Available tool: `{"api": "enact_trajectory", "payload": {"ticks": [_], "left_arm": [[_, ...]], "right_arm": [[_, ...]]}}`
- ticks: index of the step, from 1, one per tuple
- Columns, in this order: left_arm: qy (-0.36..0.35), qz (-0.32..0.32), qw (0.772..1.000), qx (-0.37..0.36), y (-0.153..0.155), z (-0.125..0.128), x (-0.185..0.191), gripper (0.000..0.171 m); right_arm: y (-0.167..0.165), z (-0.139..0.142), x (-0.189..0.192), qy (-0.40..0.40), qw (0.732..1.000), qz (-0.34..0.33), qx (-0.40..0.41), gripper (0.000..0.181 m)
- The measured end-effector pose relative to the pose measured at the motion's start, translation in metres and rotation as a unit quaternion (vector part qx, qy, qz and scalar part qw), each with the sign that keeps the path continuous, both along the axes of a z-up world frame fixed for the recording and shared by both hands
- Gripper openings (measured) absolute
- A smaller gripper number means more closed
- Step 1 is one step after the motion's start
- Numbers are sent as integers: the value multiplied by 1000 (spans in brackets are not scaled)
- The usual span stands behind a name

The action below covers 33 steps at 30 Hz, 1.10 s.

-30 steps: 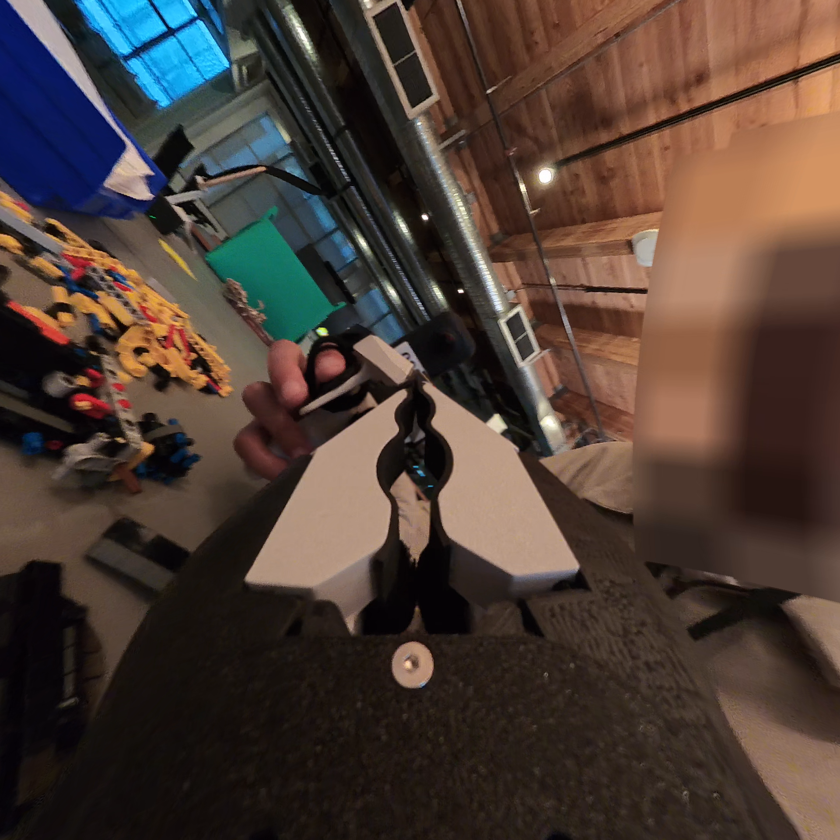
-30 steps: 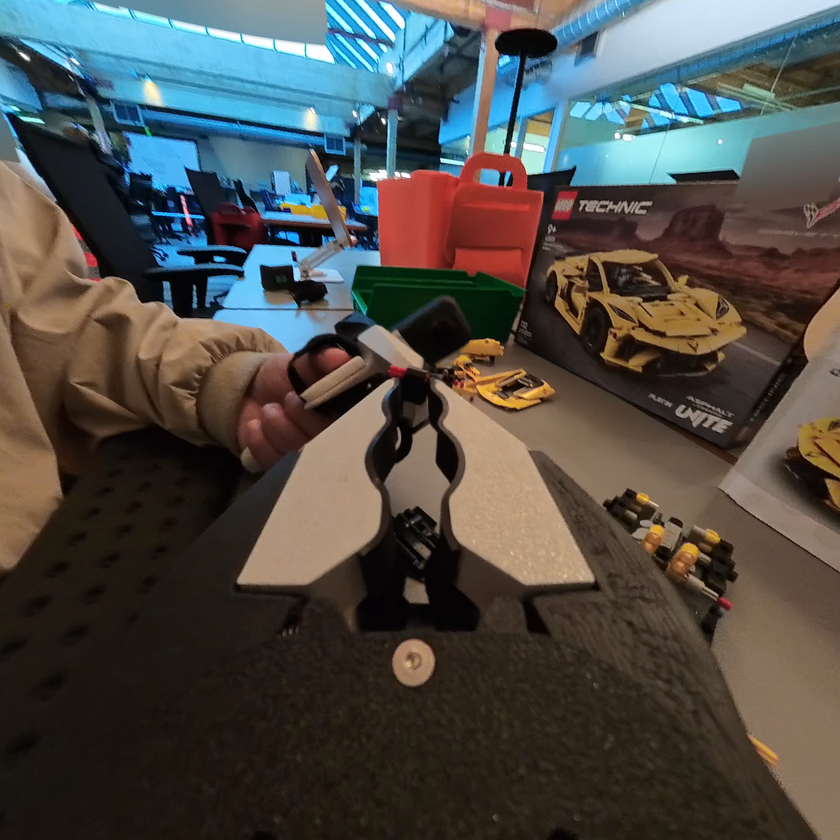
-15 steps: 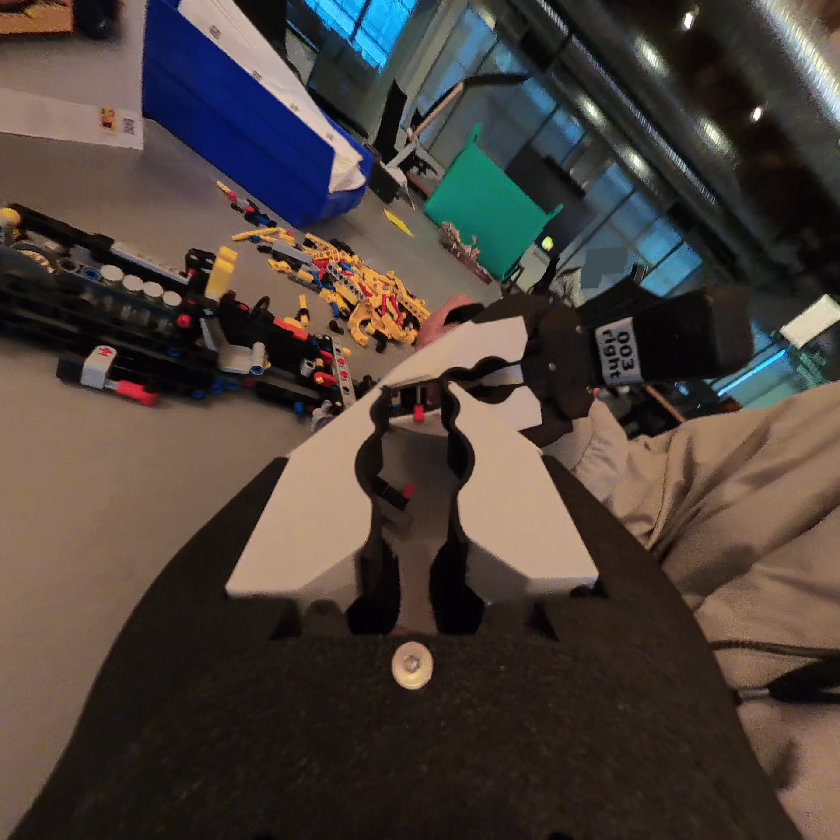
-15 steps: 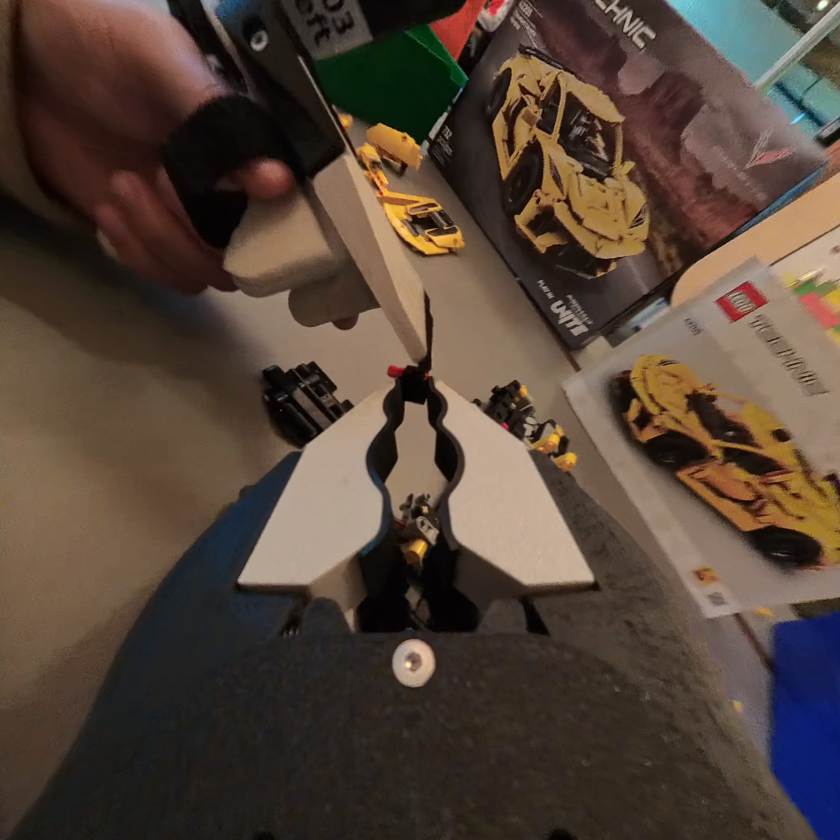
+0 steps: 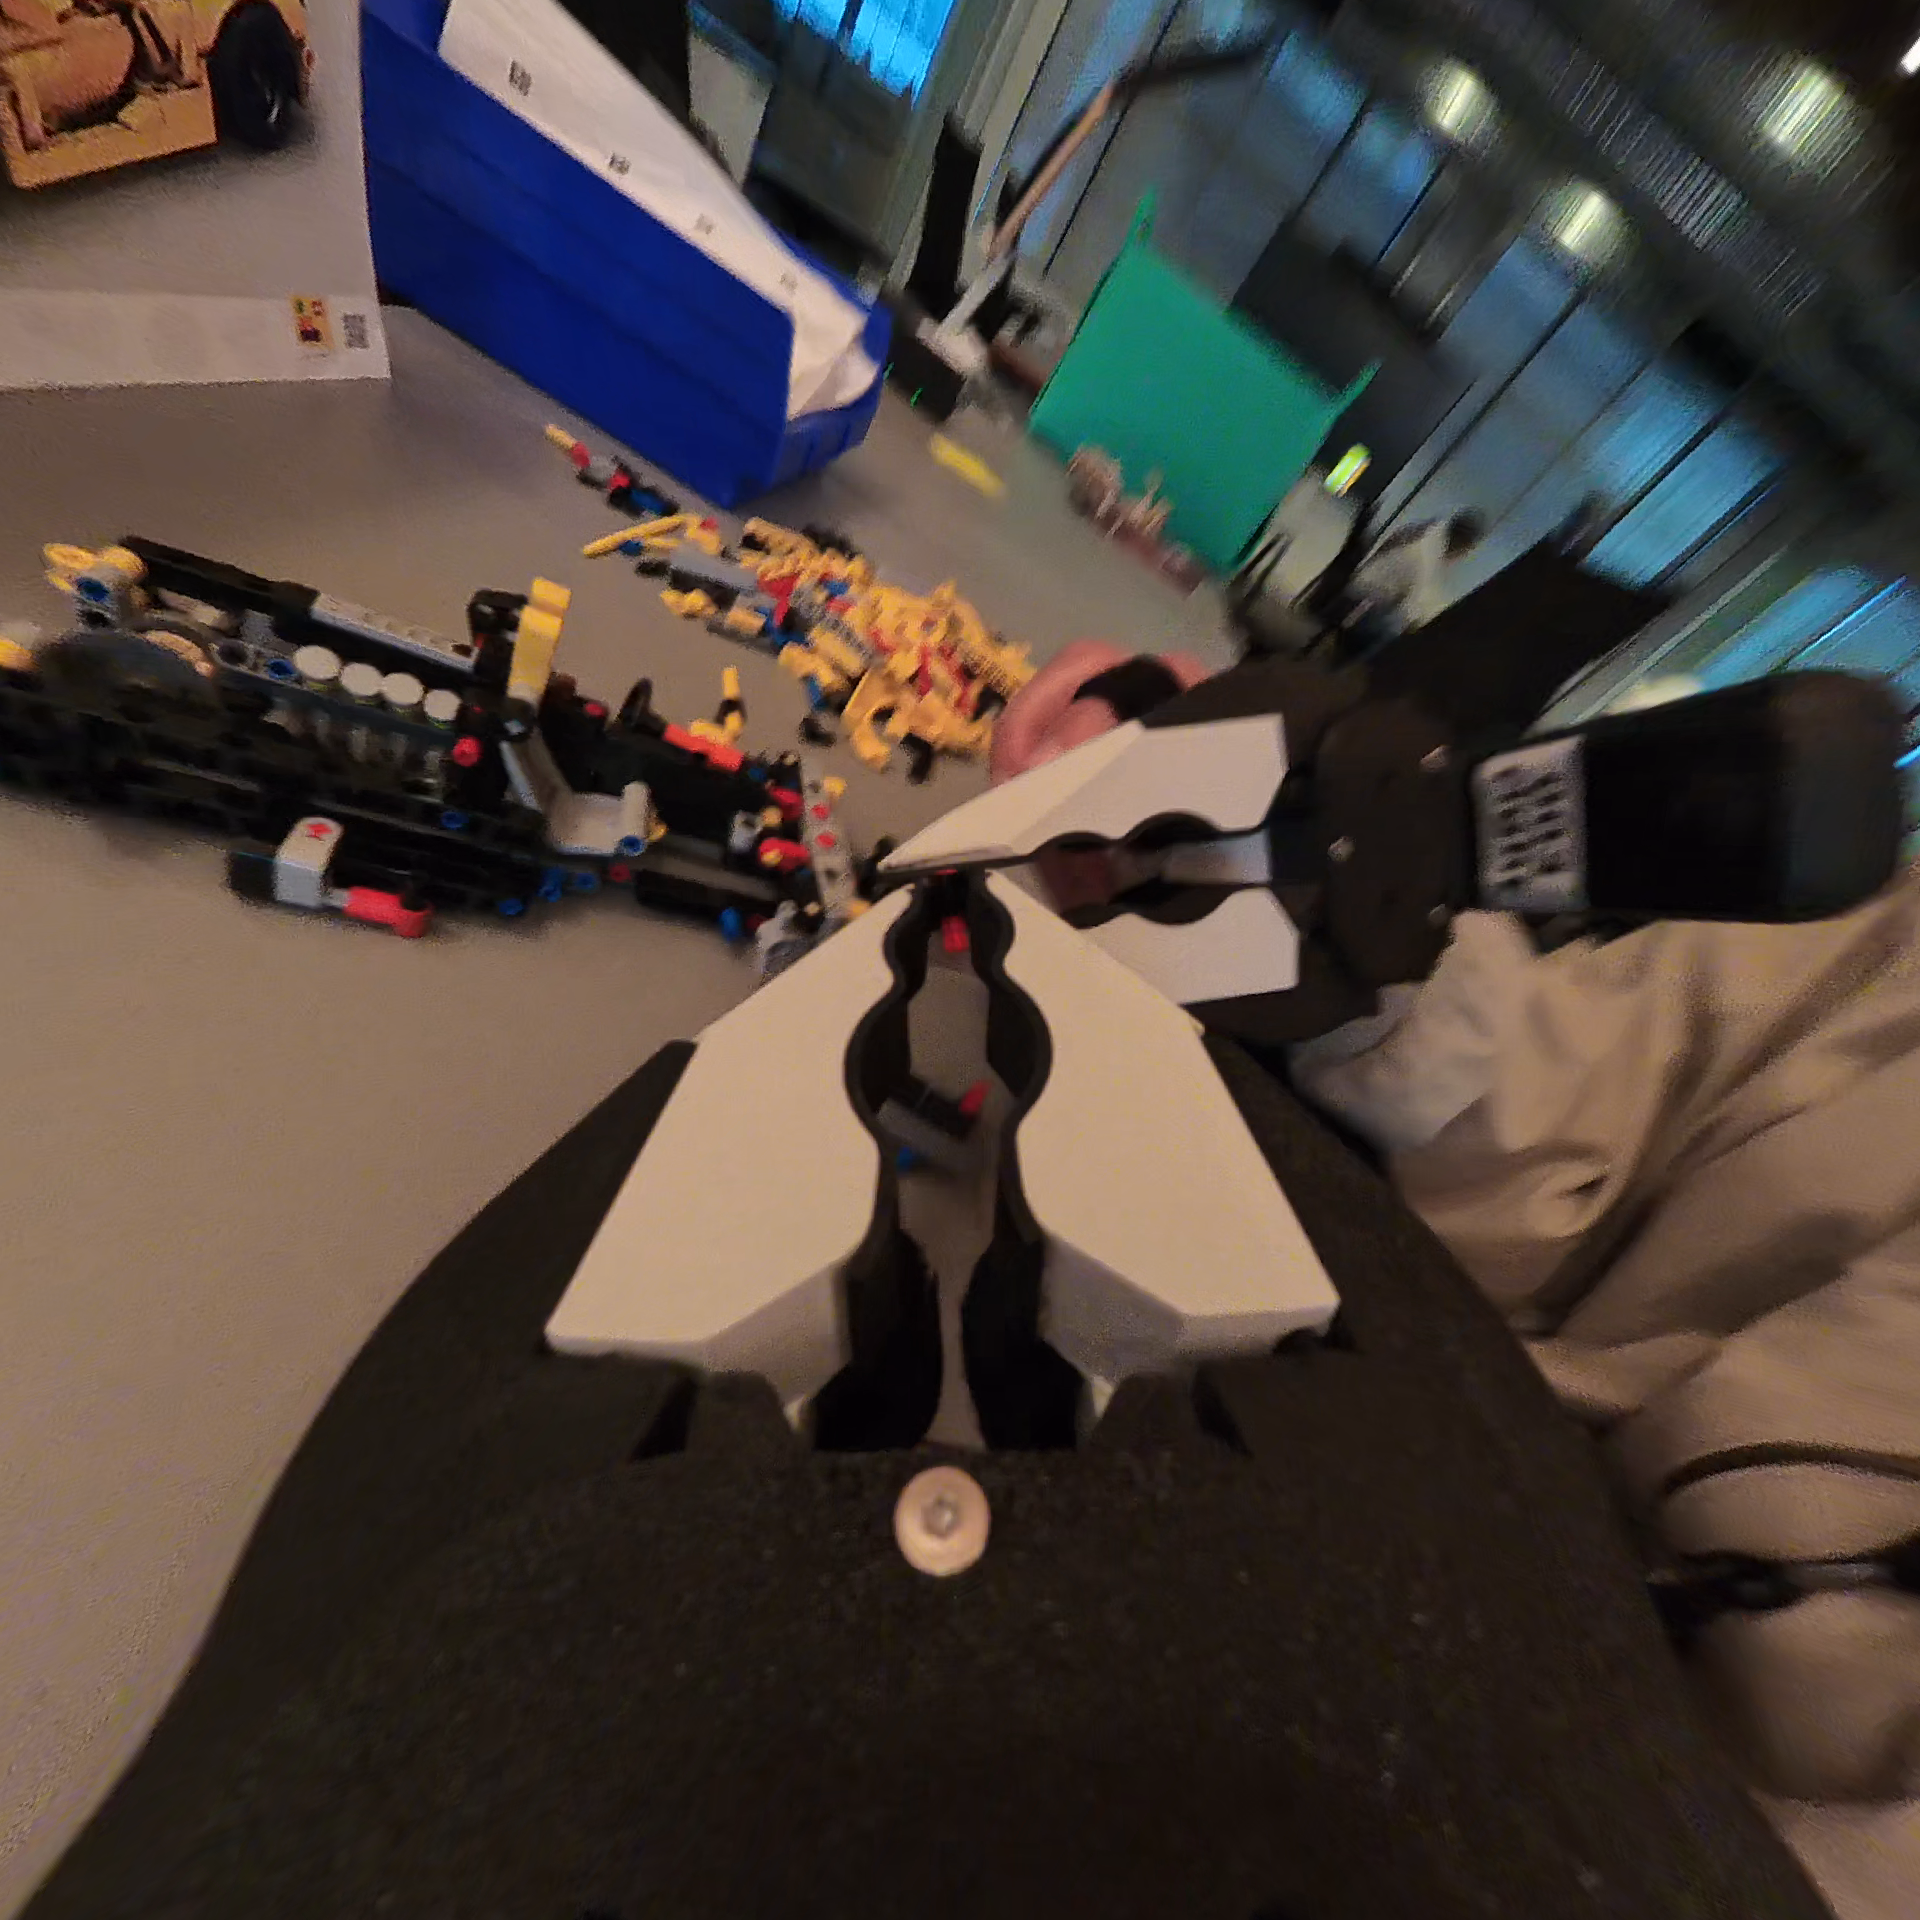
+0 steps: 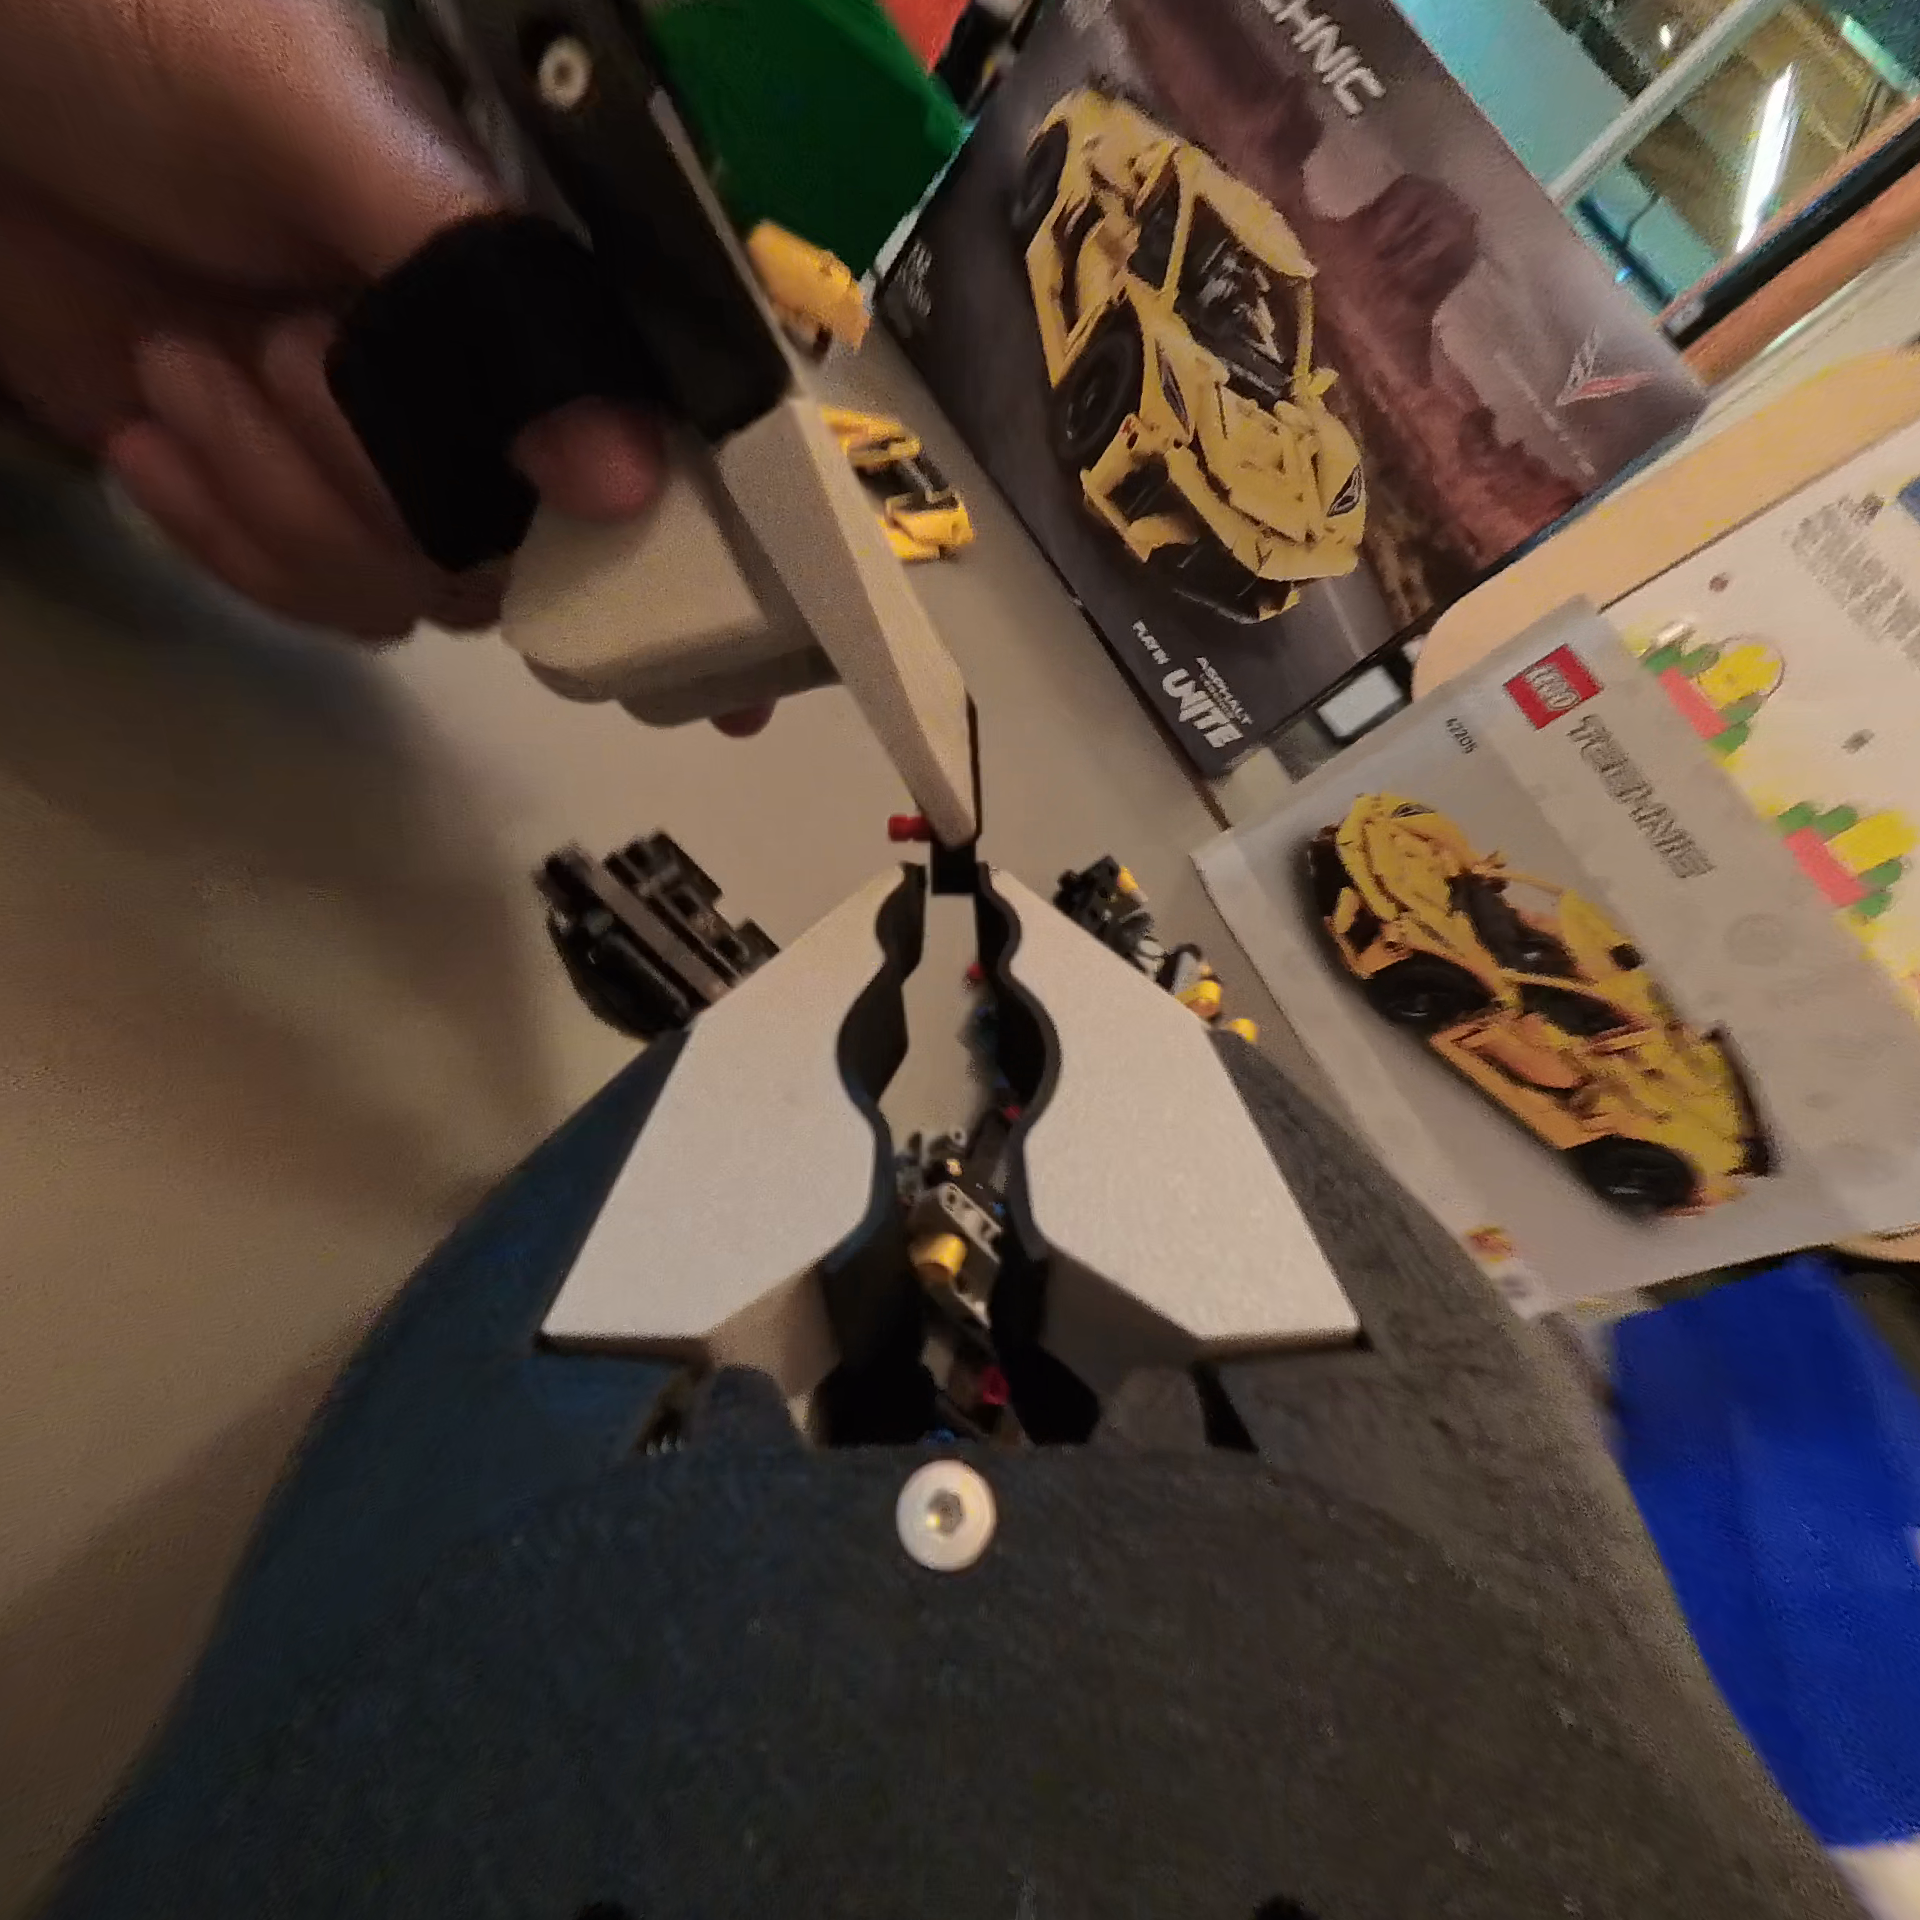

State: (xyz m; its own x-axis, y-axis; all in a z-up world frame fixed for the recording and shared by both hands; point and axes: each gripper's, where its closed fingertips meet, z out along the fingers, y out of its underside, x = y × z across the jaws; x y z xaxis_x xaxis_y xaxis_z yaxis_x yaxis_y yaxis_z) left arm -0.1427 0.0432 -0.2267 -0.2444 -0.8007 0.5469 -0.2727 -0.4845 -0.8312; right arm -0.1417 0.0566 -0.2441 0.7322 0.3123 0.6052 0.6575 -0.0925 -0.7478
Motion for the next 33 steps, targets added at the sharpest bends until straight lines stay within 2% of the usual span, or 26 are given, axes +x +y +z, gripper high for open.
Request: {"api": "enact_trajectory", "payload": {"ticks": [2,3,4,6,8,12,14,18,22,29,32,33], "left_arm": [[-56,-2,992,-111,10,20,-5,6],[-80,-3,985,-152,16,28,-8,6],[-93,0,980,-175,21,32,-9,7],[-102,11,979,-177,26,34,-10,6],[-107,10,980,-167,24,36,-10,7],[-101,5,986,-134,16,34,-7,7],[-86,8,992,-93,12,28,-5,7],[-73,20,997,-29,11,23,-3,7],[-60,22,998,-15,11,18,-3,7],[-21,18,998,48,1,1,3,6],[-26,18,999,32,2,4,2,6],[-28,14,999,25,1,5,1,6]], "right_arm": [[1,5,-4,115,993,17,-35,33],[1,9,-6,182,982,27,-49,41],[0,15,-12,246,966,50,-63,41],[-7,32,-23,338,933,101,-73,40],[-9,40,-26,373,918,117,-68,42],[-9,24,-38,349,923,123,-109,50],[-9,31,-38,350,924,123,-91,49],[-8,24,-35,320,936,109,-93,48],[-2,15,-24,263,959,70,-81,47],[-4,15,-25,264,958,79,-83,59],[-4,14,-26,260,959,77,-81,60],[-3,16,-24,260,960,74,-77,54]]}}
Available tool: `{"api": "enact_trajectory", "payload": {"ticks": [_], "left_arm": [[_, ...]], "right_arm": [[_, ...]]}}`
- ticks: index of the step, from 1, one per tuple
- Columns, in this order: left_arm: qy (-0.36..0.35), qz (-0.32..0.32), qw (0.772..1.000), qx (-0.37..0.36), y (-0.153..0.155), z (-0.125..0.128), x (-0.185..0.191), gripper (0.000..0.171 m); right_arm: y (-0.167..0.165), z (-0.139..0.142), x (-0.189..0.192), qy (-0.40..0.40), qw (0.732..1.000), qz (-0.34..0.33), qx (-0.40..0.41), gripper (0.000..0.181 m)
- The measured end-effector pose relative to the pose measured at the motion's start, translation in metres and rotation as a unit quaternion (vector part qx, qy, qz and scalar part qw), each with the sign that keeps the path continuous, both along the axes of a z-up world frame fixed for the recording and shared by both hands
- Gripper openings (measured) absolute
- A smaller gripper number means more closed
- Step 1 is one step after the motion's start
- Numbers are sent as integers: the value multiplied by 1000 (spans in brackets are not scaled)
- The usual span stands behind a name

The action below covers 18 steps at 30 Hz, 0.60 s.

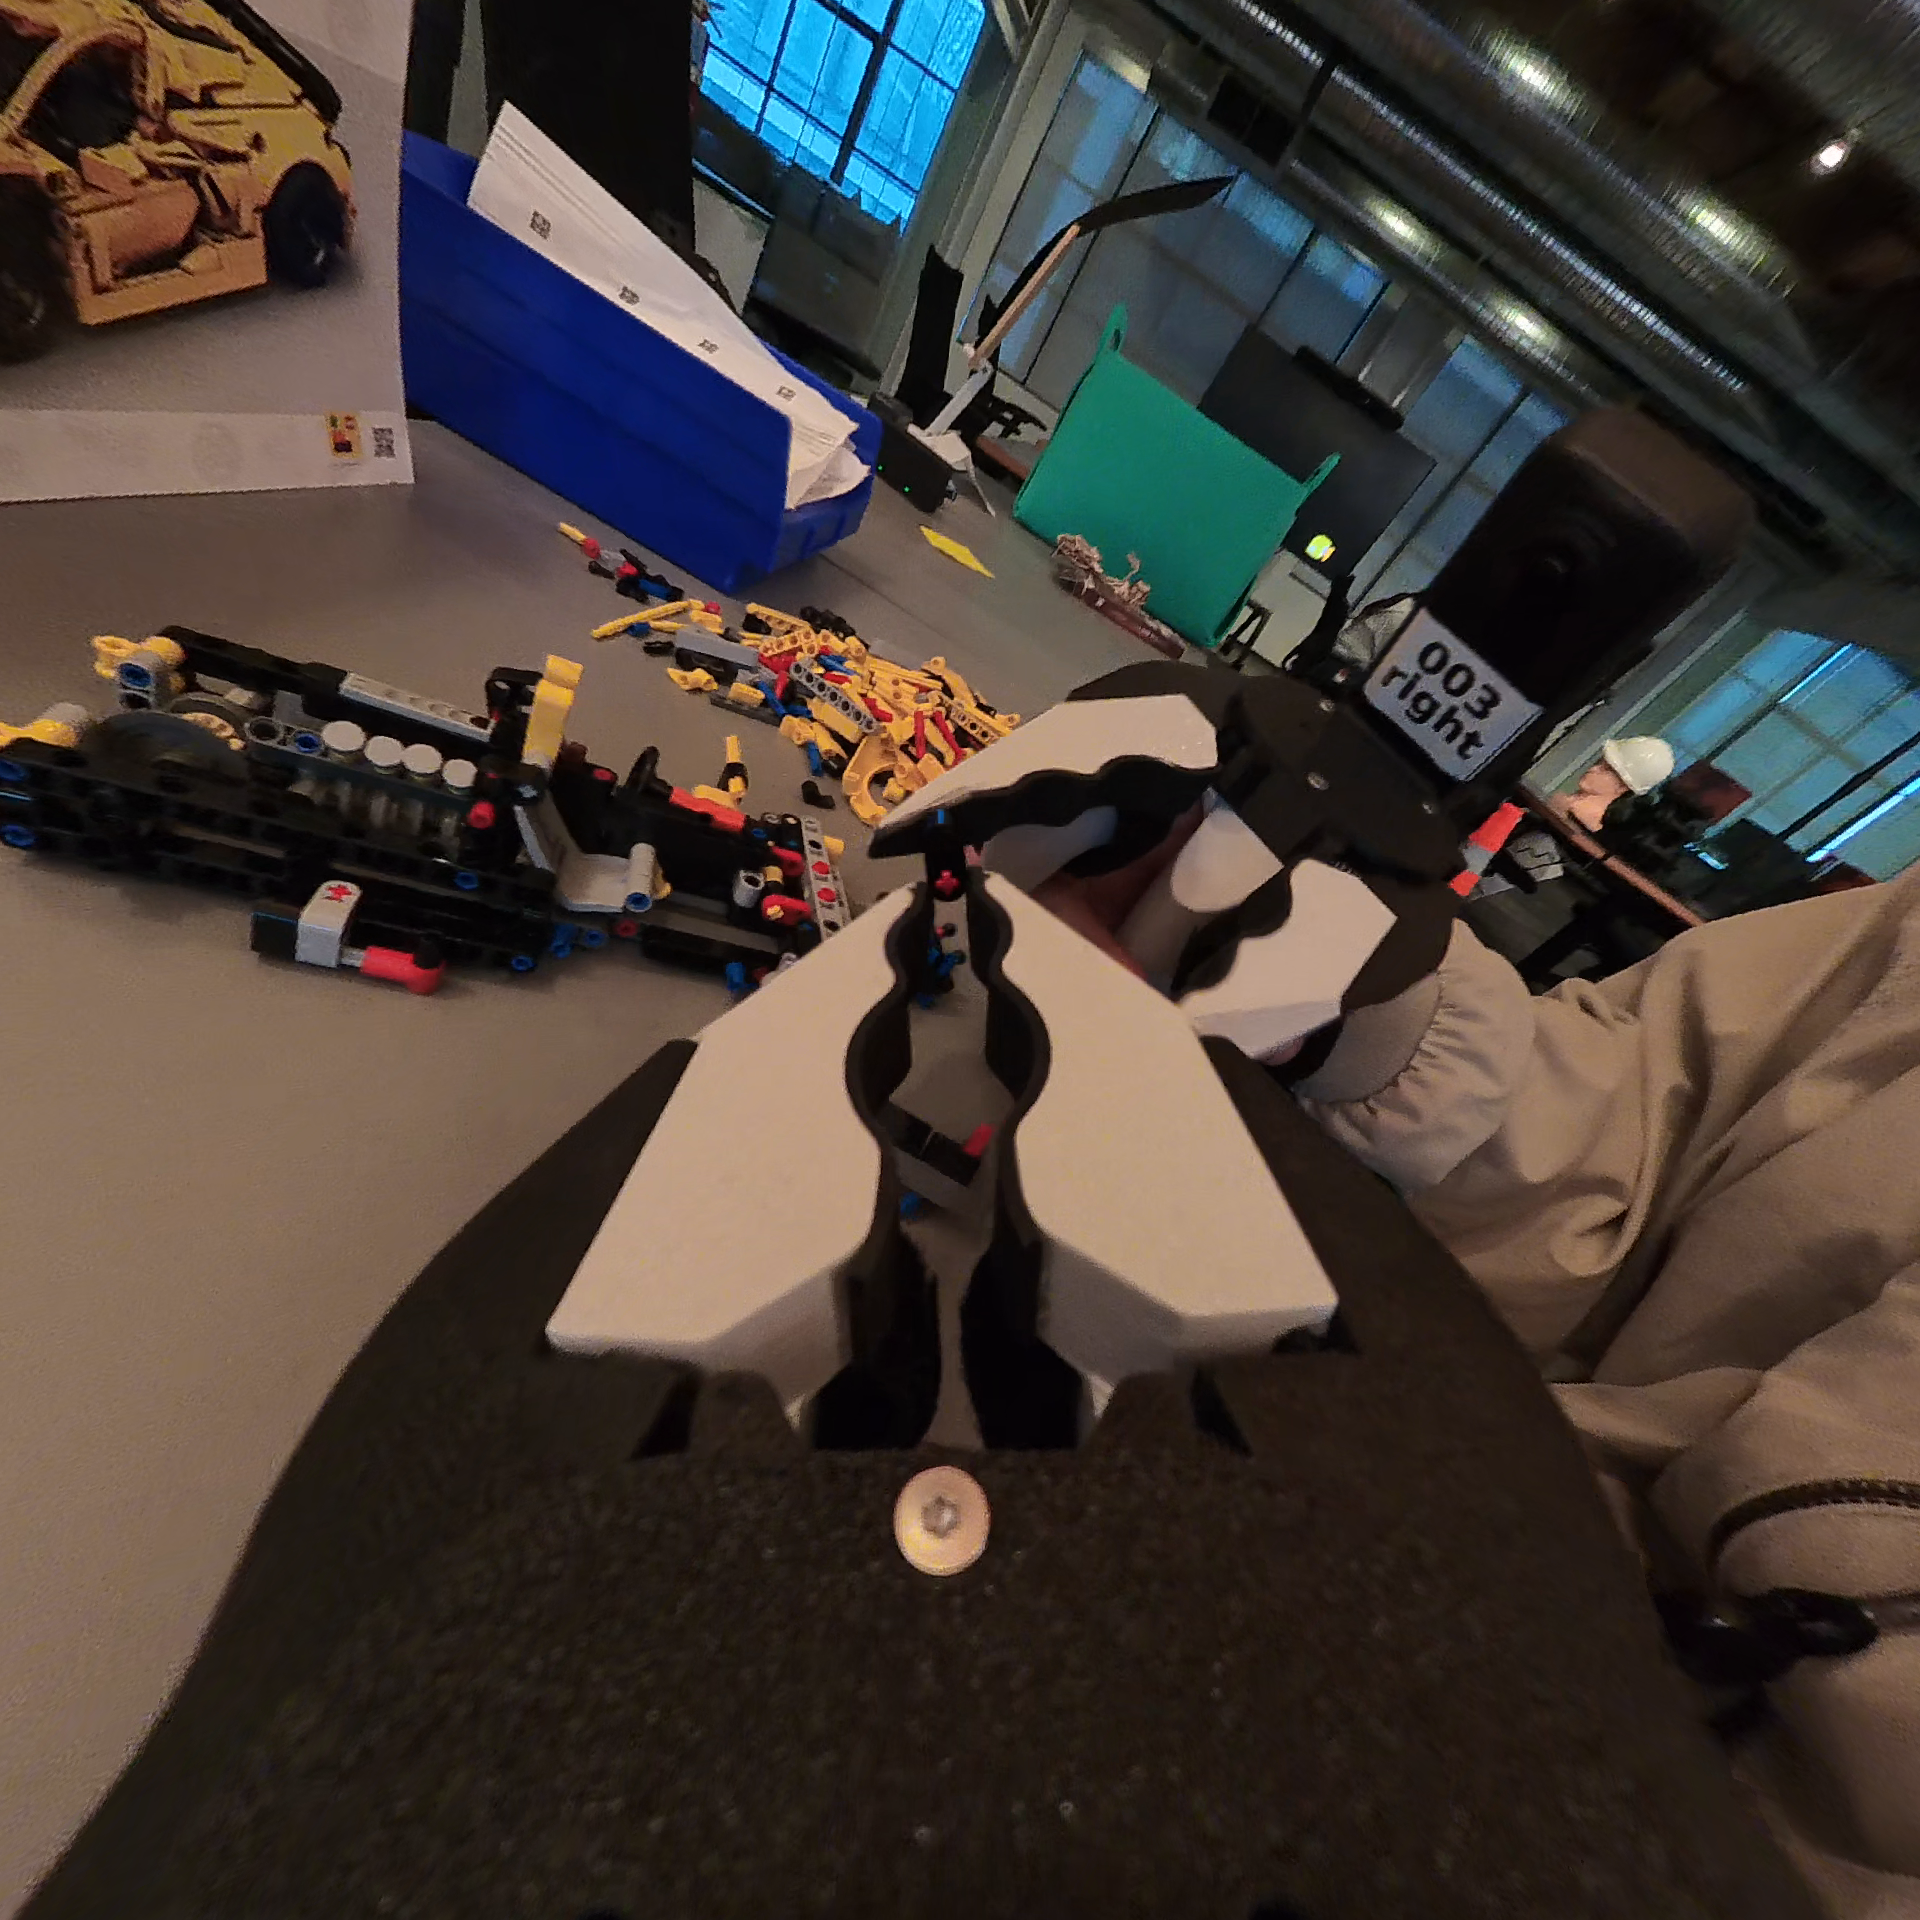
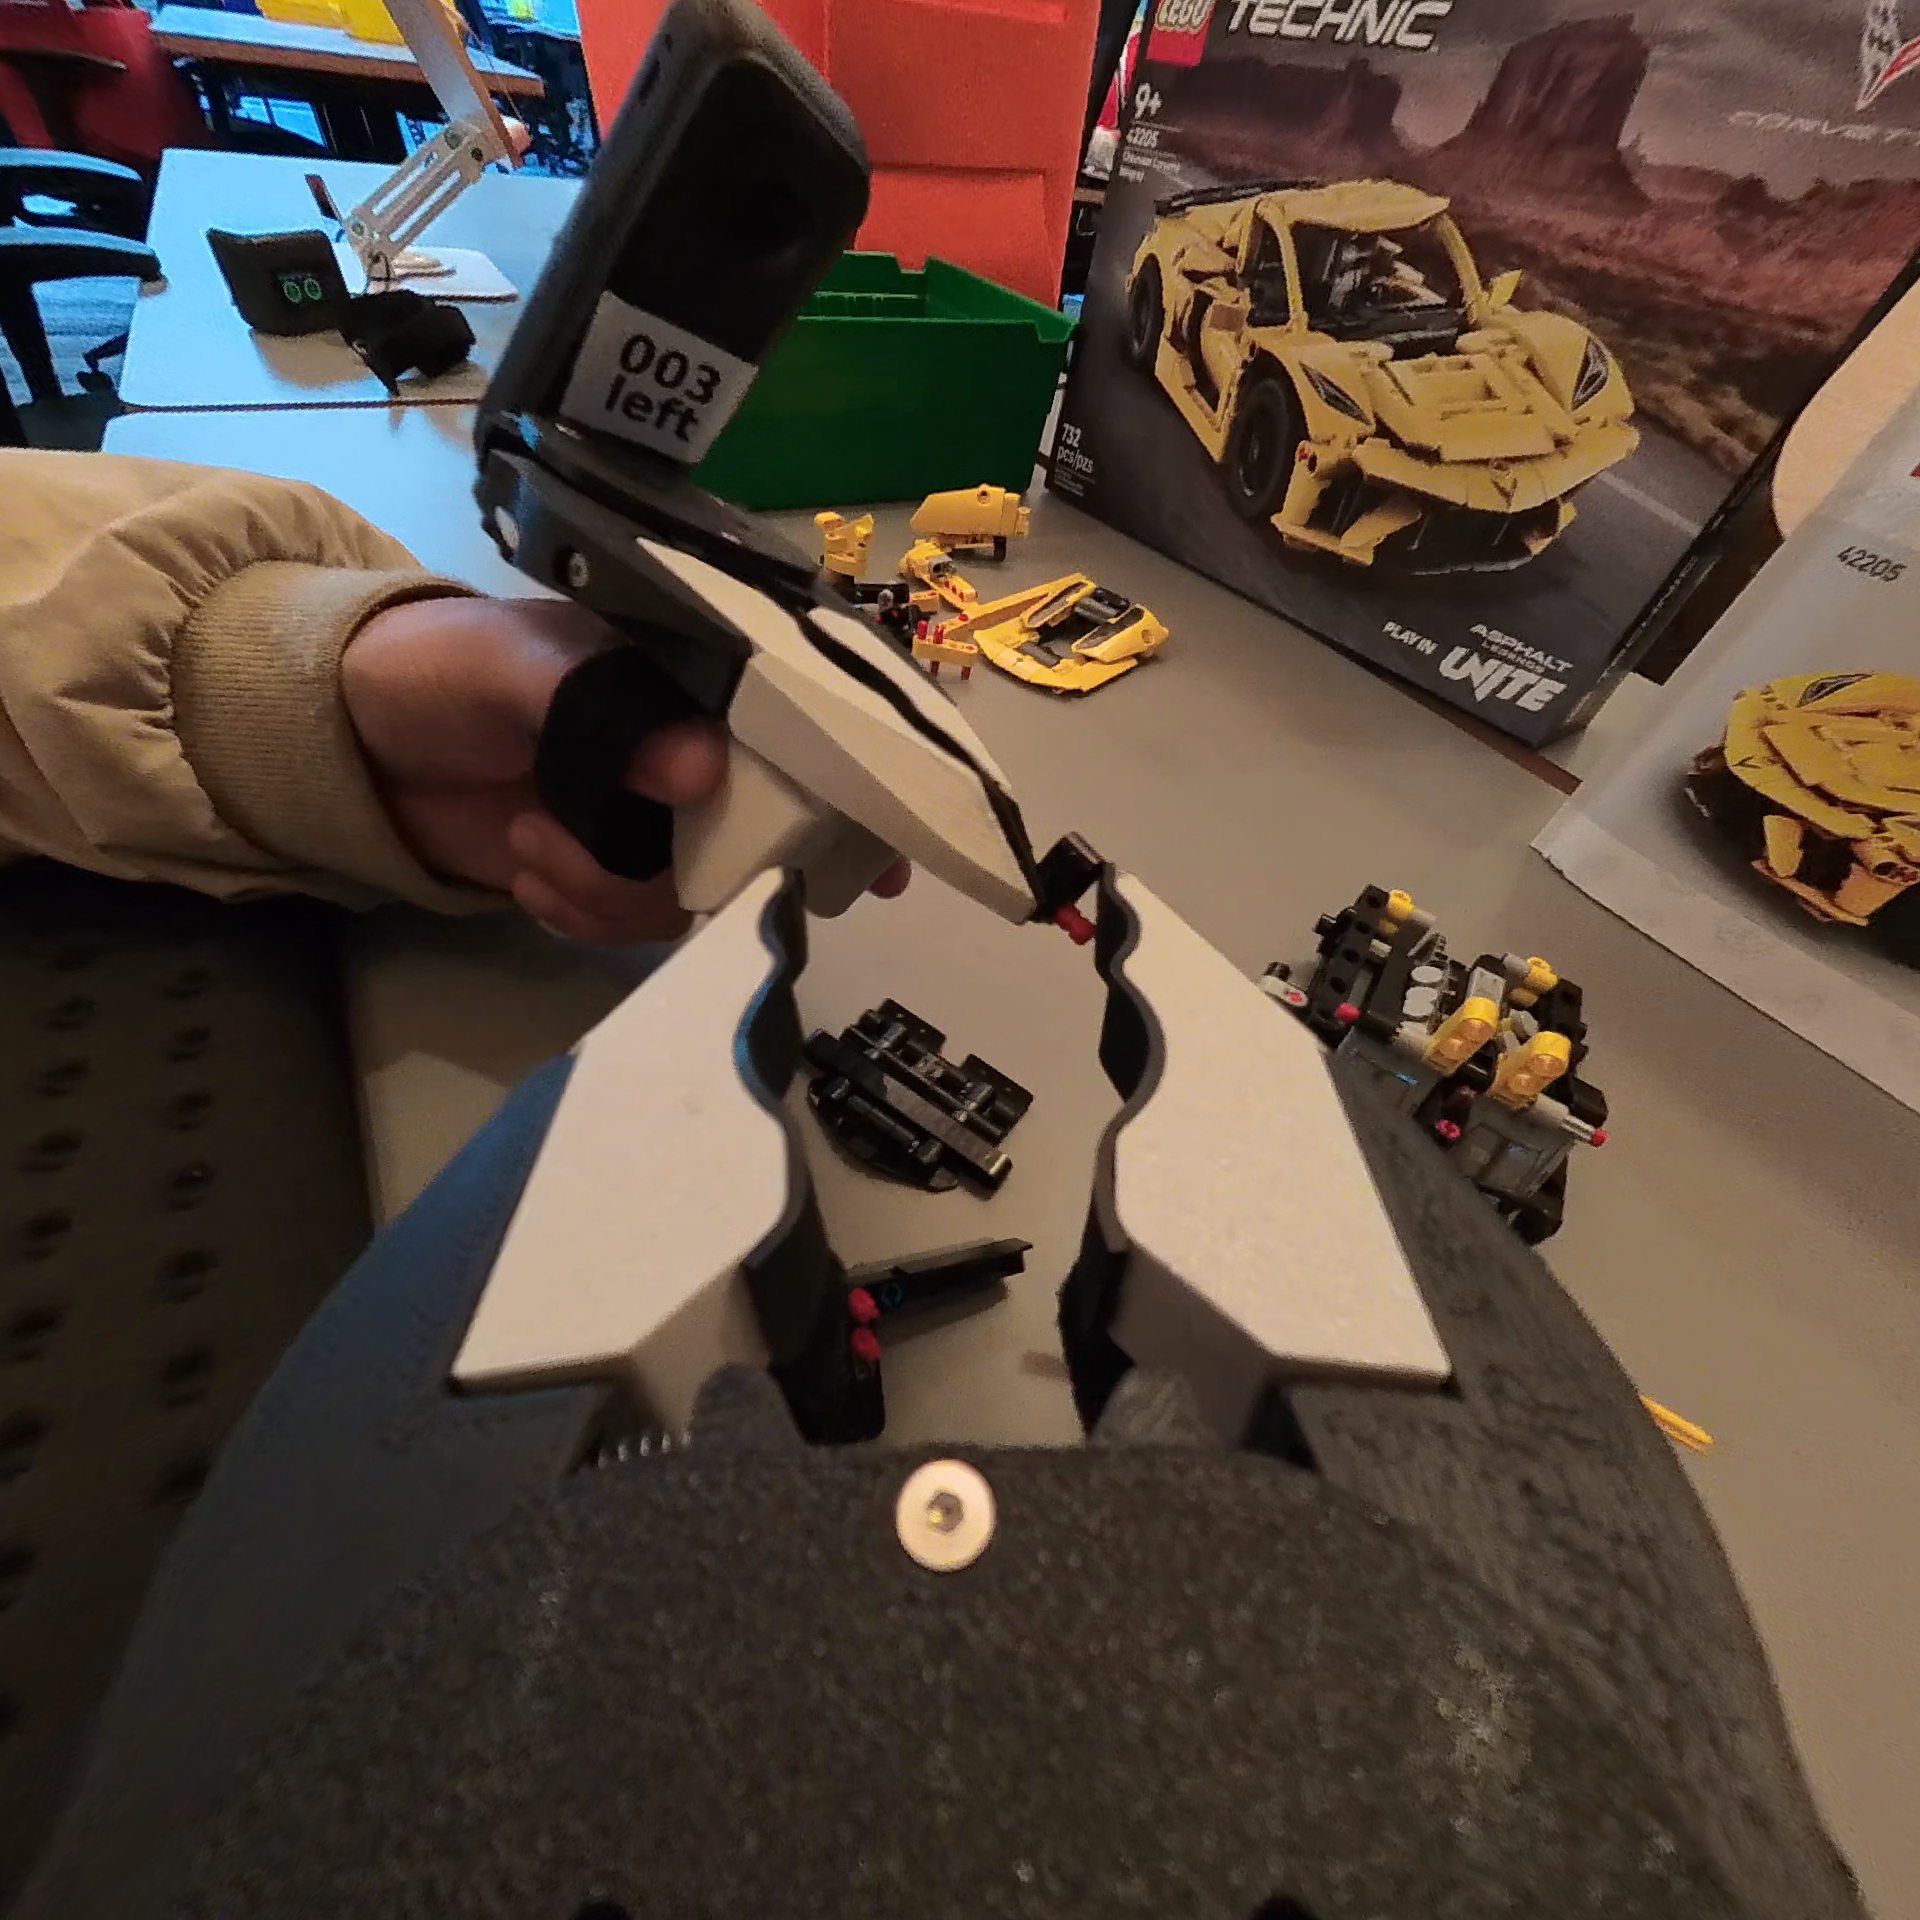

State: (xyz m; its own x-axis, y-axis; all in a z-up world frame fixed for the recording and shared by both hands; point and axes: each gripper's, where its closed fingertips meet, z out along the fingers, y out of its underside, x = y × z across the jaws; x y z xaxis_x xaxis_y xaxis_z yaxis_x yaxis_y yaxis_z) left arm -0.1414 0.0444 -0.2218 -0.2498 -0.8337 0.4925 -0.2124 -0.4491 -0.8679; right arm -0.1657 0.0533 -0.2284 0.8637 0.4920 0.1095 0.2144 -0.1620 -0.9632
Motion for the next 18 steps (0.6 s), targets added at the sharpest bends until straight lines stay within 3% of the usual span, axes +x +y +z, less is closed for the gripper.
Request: {"api": "enact_trajectory", "payload": {"ticks": [5,10,18], "left_arm": [[-8,-33,998,-55,-7,4,-1,6],[-9,-87,983,-164,-11,8,-6,6],[44,-63,994,-77,-6,-12,-4,7]], "right_arm": [[1,4,13,-22,999,-19,23,25],[-5,1,14,-75,996,-5,42,9],[-1,-19,20,-163,986,-6,22,2]]}}
